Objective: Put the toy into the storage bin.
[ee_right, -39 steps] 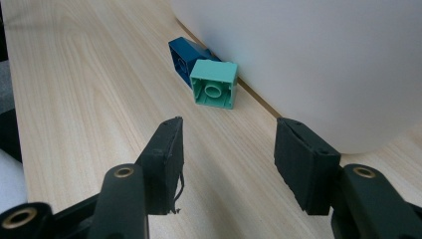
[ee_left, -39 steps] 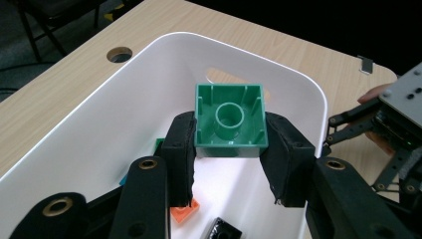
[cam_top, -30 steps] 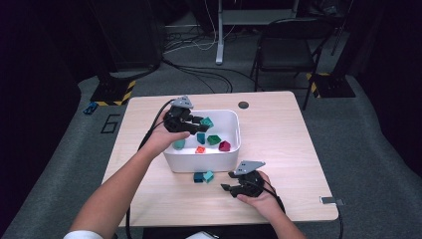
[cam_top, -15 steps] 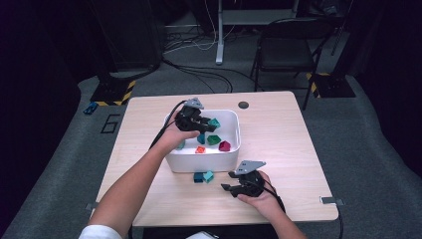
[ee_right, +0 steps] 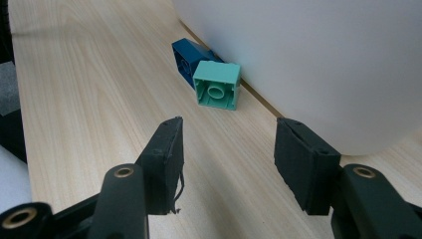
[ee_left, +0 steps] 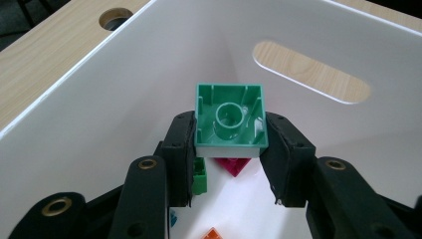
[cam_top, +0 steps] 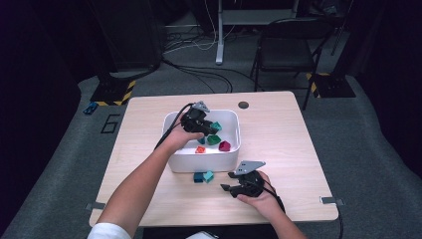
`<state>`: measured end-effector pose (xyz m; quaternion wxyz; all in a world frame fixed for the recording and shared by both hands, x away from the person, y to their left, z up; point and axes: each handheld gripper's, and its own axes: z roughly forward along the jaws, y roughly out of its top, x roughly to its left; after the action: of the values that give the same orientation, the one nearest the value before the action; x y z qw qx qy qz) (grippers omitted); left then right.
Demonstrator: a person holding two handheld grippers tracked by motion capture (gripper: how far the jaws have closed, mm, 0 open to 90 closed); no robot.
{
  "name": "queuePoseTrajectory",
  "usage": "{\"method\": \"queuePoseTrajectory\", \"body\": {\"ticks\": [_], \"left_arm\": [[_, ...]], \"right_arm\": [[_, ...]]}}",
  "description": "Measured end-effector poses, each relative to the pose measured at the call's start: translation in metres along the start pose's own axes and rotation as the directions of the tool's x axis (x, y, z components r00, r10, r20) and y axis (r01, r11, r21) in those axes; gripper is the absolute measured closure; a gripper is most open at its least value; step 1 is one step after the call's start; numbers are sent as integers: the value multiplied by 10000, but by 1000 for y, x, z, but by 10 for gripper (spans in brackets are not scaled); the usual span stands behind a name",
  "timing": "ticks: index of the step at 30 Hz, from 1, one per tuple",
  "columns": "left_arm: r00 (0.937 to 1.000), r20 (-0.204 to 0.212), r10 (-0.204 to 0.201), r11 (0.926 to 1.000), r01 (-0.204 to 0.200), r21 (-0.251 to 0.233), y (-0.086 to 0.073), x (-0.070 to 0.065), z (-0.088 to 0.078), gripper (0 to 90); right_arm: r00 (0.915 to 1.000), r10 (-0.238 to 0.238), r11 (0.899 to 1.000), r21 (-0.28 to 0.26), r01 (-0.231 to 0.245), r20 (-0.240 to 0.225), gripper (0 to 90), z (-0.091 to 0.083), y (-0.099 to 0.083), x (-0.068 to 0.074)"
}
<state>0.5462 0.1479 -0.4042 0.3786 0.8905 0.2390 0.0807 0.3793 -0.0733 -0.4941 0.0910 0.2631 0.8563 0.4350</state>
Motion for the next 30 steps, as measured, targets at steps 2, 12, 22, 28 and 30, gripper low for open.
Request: {"method": "queuePoseTrajectory", "body": {"ticks": [2, 12, 22, 28, 30], "left_arm": [[10000, -60, 53, 10000, -53, -53, 0, -1, -1, 584], [9998, -47, -195, 9998, 195, -39, 0, 1, -6, 484], [9984, -444, -342, 9955, 301, -894, 3, -6, -48, 459], [9997, -223, 37, 9939, -61, -1102, -3, -17, -83, 449], [9999, -120, 86, 9928, -99, -1192, -8, -21, -93, 449]], "right_arm": [[10000, 20, 10000, -21, -20, 18, 449, 0, 0, 0], [10000, 74, 10000, 10, -74, -4, 449, 0, 0, 0], [10000, 76, 10000, 23, -76, 25, 449, 1, 0, 1], [10000, -3, 10000, 48, 3, 36, 448, 2, 1, 4], [10000, 6, 10000, 68, -7, 39, 448, 2, 1, 4]]}}
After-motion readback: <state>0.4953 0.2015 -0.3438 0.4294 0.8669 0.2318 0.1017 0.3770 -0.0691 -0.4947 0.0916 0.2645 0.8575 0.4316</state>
